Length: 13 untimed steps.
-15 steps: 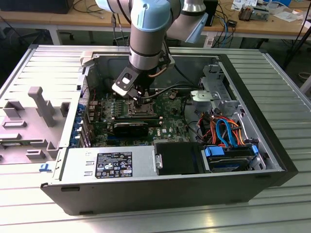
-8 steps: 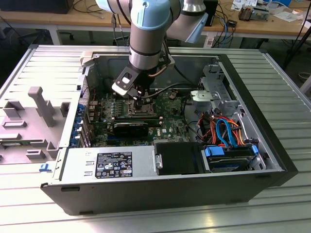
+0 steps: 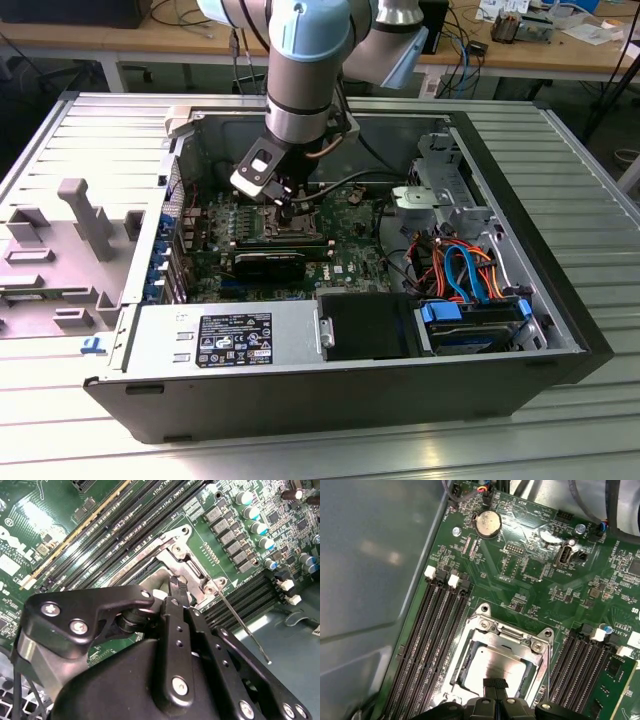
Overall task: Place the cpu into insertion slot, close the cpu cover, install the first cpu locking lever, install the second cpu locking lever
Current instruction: 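Install the first cpu locking lever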
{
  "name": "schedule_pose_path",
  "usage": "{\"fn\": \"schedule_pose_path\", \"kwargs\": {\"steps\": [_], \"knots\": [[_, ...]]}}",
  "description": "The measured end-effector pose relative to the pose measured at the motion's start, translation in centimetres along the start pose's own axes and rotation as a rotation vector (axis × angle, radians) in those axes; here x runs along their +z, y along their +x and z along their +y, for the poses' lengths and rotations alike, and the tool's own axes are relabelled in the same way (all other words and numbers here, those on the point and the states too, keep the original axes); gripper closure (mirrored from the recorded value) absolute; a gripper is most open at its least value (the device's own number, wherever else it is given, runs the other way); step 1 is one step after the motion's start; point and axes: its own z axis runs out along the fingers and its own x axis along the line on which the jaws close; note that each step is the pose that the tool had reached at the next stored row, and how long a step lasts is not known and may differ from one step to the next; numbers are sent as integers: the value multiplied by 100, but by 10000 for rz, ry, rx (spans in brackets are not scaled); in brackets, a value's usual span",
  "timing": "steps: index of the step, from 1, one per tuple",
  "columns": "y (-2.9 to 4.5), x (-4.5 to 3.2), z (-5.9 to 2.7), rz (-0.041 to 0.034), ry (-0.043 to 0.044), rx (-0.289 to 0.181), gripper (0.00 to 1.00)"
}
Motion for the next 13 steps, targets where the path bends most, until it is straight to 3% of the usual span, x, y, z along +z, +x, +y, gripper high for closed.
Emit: {"fn": "schedule_pose_path", "kwargs": {"steps": [13], "knots": [[0,0,0,-47,81,-864,89]]}}
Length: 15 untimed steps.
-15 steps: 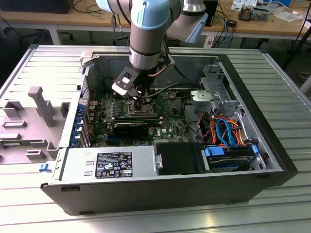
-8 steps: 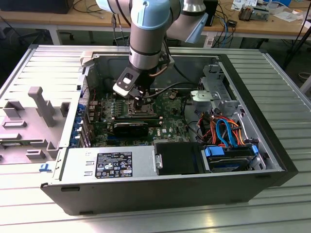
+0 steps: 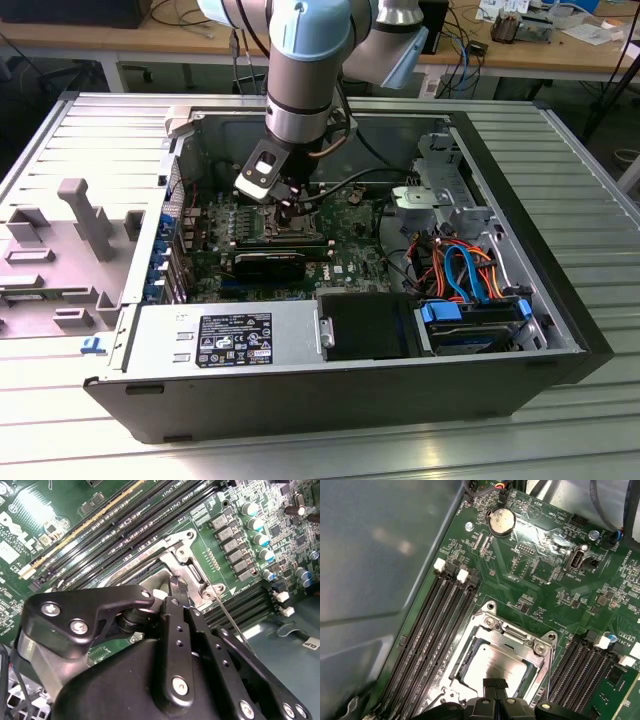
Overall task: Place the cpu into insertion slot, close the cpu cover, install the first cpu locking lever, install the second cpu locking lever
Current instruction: 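Install the first cpu locking lever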
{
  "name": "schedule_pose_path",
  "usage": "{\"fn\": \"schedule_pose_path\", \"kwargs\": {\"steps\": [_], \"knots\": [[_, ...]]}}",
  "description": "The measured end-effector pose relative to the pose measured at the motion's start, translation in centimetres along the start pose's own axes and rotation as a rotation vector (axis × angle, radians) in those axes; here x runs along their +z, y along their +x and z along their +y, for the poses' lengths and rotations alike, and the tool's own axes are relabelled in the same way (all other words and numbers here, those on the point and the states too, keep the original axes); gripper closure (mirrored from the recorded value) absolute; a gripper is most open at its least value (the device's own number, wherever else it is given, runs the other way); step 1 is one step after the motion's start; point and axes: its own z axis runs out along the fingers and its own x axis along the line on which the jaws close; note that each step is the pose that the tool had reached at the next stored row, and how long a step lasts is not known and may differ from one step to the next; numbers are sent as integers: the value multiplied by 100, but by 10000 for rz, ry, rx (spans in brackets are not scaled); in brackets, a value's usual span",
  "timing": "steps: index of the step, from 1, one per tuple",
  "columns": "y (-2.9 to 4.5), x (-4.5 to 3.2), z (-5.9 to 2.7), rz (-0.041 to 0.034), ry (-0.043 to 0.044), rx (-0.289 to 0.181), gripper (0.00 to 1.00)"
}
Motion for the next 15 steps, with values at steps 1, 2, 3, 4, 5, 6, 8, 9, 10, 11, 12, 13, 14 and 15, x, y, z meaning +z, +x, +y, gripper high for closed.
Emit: {"fn": "schedule_pose_path", "kwargs": {"steps": [1,2,3,4,5,6,8,9,10,11,12,13,14,15], "knots": [[0,-6,0,-3,3,-29,89],[2,-17,-1,-3,4,-39,89],[4,-37,-2,-3,5,-53,89],[5,-50,-3,-4,6,-61,89],[6,-60,-3,-4,7,-73,89],[6,-65,-3,-5,8,-86,89],[7,-70,-4,-8,13,-144,89],[6,-71,-4,-10,16,-172,89],[6,-71,-4,-12,19,-198,89],[7,-71,-4,-13,21,-223,89],[7,-71,-4,-14,23,-247,89],[7,-71,-4,-15,25,-265,89],[7,-71,-4,-16,27,-289,89],[7,-71,-4,-17,29,-306,89]]}}
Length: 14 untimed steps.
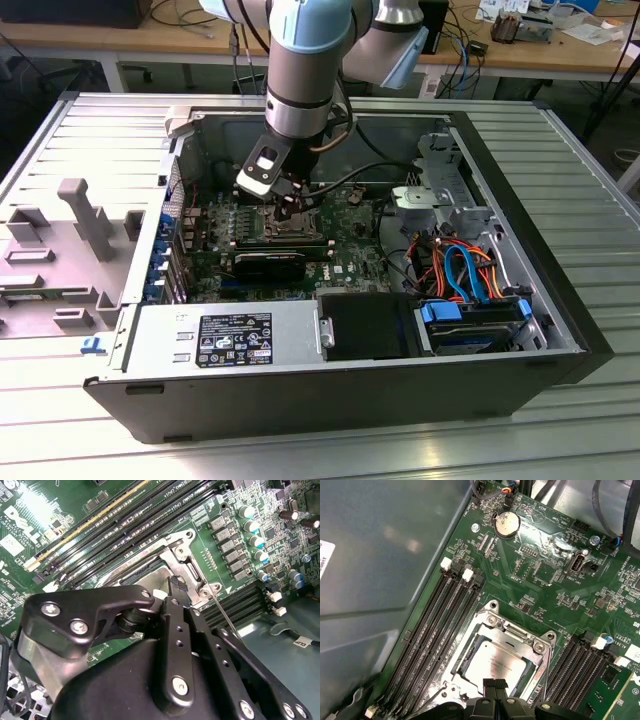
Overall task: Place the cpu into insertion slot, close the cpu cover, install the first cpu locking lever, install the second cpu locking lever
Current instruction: 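Install the first cpu locking lever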
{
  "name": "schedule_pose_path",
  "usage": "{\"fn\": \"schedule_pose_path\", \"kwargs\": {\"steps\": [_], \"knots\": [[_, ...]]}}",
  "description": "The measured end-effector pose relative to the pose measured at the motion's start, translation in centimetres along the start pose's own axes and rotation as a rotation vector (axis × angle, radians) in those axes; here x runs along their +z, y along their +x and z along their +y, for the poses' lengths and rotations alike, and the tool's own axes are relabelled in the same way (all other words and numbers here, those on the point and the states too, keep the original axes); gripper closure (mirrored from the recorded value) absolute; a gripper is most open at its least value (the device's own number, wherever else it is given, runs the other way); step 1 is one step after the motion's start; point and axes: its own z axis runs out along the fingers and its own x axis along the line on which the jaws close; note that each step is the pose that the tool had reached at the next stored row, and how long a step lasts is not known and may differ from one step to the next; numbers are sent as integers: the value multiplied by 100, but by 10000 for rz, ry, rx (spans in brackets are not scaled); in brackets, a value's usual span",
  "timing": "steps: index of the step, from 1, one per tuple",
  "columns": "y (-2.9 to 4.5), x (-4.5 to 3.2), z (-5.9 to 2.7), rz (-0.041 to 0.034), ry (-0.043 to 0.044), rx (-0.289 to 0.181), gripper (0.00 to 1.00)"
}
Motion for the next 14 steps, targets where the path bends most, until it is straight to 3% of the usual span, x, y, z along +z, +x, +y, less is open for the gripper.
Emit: {"fn": "schedule_pose_path", "kwargs": {"steps": [14], "knots": [[0,0,0,-20,35,-372,89]]}}
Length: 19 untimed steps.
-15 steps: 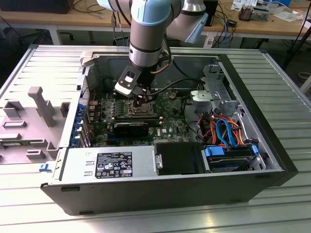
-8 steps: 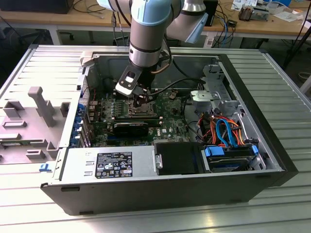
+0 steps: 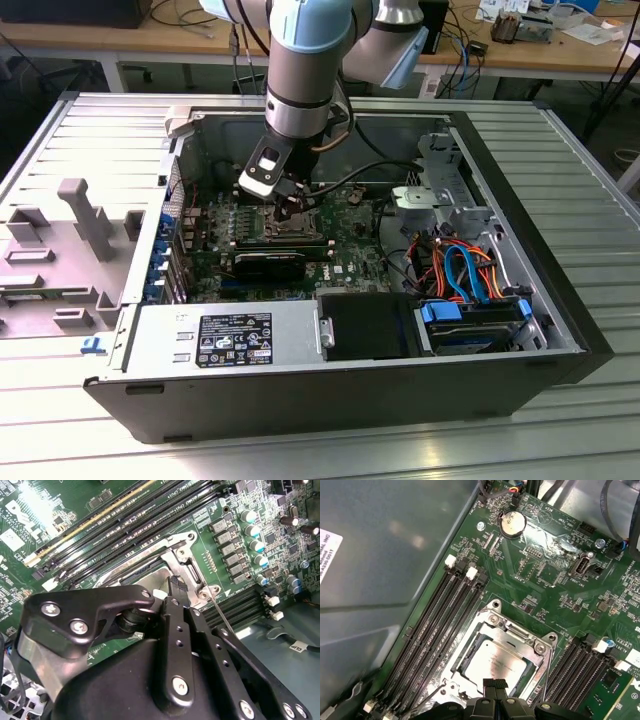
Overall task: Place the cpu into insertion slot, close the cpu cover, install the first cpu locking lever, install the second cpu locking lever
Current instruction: 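Install the first cpu locking lever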
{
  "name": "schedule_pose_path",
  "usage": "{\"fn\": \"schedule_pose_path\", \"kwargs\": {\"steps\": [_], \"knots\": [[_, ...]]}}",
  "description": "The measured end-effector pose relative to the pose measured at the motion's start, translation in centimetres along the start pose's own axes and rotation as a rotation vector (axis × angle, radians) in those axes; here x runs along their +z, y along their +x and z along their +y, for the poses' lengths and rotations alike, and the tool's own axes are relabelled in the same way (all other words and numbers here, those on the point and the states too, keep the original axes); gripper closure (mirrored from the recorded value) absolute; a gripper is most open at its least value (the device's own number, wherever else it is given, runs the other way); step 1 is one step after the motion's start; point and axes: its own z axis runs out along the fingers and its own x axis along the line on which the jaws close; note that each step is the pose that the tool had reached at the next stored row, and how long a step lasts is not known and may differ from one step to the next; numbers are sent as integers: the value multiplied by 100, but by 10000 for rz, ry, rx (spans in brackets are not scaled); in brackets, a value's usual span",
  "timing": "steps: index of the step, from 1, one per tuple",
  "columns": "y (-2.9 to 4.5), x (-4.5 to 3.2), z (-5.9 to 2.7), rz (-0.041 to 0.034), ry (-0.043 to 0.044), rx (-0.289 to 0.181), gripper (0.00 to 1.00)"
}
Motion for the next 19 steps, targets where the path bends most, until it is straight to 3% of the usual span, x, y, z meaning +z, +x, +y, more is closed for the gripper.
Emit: {"fn": "schedule_pose_path", "kwargs": {"steps": [19], "knots": [[0,0,0,-27,46,-495,89]]}}
